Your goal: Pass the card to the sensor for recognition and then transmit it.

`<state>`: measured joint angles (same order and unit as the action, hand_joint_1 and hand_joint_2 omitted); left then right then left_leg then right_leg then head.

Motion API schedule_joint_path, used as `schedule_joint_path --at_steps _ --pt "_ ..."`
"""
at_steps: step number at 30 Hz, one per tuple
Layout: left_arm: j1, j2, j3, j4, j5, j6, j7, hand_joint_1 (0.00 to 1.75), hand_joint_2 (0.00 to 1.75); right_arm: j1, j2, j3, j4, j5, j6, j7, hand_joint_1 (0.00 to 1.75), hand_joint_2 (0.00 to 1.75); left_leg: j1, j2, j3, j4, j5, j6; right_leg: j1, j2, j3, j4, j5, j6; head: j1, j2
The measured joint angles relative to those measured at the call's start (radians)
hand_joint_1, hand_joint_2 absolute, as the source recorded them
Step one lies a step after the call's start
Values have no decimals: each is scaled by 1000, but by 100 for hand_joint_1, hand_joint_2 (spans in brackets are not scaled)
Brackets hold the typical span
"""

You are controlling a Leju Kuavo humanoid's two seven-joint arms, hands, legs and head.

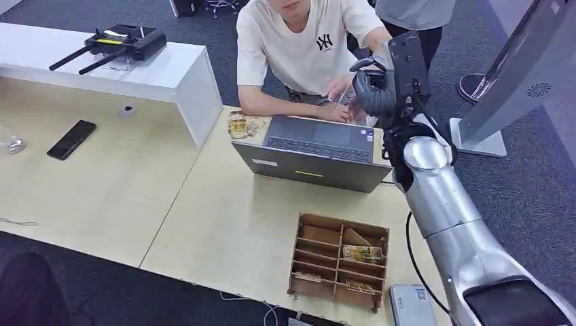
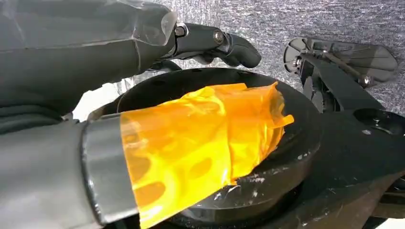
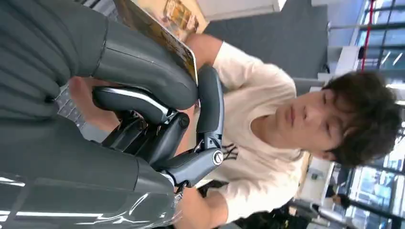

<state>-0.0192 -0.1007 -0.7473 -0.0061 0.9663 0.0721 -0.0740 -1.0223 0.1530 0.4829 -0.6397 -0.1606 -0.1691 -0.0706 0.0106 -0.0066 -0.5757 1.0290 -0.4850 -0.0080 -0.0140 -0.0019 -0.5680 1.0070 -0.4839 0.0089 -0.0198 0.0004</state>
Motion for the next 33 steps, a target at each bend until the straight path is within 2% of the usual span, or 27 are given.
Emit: schedule_joint_path --at_steps 2,6,7,8,9,20,24,27,28,33 --pt "0 -1 -1 0 0 6 0 0 0 -3 5 -8 18 27 -41 -6 175 175 0 0 0 0 0 0 0 0 0 0 0 0 0 0" --pt "-1 -2 -5 0 -3 12 0 0 0 -4 5 -10 32 65 -73 -8 175 175 0 0 0 0 0 0 0 0 0 0 0 0 0 0" --pt "-1 -2 -10 0 -3 13 0 0 0 -4 5 -10 35 75 -79 -8 127 175 0 0 0 0 0 0 0 0 0 0 0 0 0 0" --pt "-1 -3 -13 0 -3 13 0 0 0 -3 5 -11 40 89 -85 -9 44 175 0 0 0 0 0 0 0 0 0 0 0 0 0 0" --pt "-1 -3 -15 0 -3 13 0 0 0 -3 5 -11 43 98 -88 -10 0 175 0 0 0 0 0 0 0 0 0 0 0 0 0 0" --pt "-1 -3 -17 0 7 13 0 0 0 15 6 -17 55 161 -74 -31 0 175 0 0 0 0 0 0 0 0 0 0 0 0 0 0" --pt "0 -5 -17 0 19 9 -10 0 0 69 8 -42 -1 130 -37 -84 0 175 0 0 0 0 0 0 0 0 0 0 0 0 0 0" --pt "0 -7 -17 0 32 3 -18 0 0 132 11 -66 -94 86 0 -105 0 175 0 0 0 0 0 0 0 0 0 0 0 0 0 0" --pt "0 -7 -17 0 37 2 -21 0 0 154 12 -71 -132 71 11 -106 0 0 0 0 0 0 0 0 0 0 0 0 0 0 0 0" --pt "0 -9 -17 0 64 -9 -32 0 0 285 4 -94 -340 -33 67 -108 0 0 0 0 0 0 0 0 0 0 -1 -1 0 0 -1 0"
